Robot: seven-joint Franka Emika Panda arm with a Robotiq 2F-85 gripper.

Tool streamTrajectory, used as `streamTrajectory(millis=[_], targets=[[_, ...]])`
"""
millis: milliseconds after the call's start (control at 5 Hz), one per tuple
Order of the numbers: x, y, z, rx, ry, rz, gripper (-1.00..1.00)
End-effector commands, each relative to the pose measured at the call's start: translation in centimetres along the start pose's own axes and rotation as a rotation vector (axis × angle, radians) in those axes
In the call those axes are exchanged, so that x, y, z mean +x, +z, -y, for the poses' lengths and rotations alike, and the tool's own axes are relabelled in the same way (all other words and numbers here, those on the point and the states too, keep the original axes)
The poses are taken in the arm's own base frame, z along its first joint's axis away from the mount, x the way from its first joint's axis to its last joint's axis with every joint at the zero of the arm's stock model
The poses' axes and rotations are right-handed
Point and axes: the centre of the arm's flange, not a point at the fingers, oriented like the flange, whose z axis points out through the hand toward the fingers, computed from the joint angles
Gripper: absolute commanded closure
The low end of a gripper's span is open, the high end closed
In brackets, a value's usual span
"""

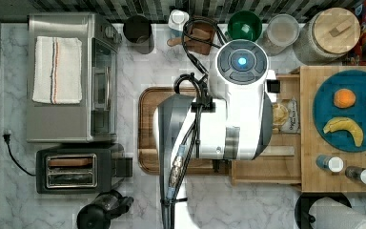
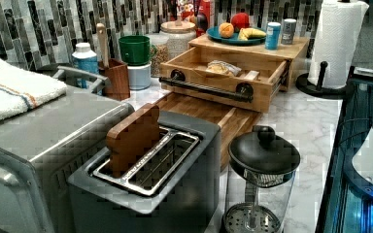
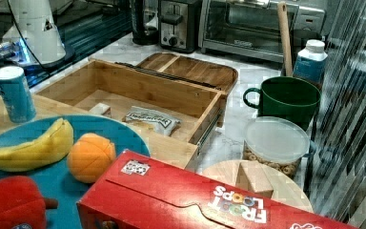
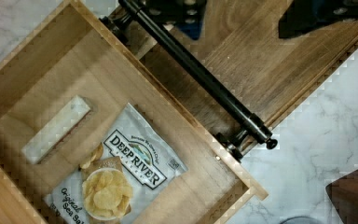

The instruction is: Close the drawer.

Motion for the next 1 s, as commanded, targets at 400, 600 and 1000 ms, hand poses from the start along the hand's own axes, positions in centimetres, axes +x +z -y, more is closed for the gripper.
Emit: streamTrajectory(millis=[400,600,1000], targets=[[0.2,0.5,0.1,-0.009,-0.013,0.004,1.00],[-1.9,1.0,0.7,0.046,-0.114,0.033,-1.00],[-7.3,1.4,3.9,0.085,-0.366,0.093,-1.00]])
